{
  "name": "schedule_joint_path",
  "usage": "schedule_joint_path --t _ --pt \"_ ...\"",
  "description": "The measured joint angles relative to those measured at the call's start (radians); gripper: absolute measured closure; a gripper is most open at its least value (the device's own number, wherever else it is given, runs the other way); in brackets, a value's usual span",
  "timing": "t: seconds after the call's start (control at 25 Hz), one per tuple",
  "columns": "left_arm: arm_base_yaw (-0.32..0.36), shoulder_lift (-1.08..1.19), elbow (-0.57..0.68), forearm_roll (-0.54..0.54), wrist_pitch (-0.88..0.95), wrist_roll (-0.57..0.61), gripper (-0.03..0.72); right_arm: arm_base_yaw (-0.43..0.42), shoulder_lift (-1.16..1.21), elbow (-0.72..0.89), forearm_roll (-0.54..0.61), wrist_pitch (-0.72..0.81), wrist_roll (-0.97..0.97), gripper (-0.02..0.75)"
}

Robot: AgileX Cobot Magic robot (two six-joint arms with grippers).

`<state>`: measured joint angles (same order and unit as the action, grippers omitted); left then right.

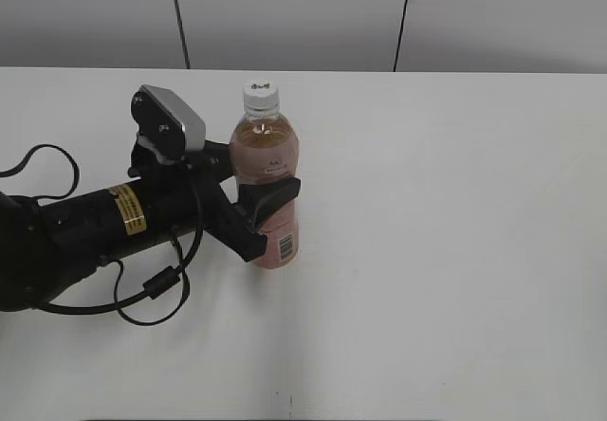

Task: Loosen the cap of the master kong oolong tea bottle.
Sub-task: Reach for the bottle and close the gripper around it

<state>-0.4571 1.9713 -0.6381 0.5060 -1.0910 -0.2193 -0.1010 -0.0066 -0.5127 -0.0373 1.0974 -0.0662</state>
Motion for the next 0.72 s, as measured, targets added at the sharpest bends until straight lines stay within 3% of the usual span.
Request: schedule_joint_path --t 0.72 --pt "0.0 -0.001 0.0 0.011 0.001 0.0 0.279 0.0 0.0 0.0 0.0 0.0 0.0 0.381"
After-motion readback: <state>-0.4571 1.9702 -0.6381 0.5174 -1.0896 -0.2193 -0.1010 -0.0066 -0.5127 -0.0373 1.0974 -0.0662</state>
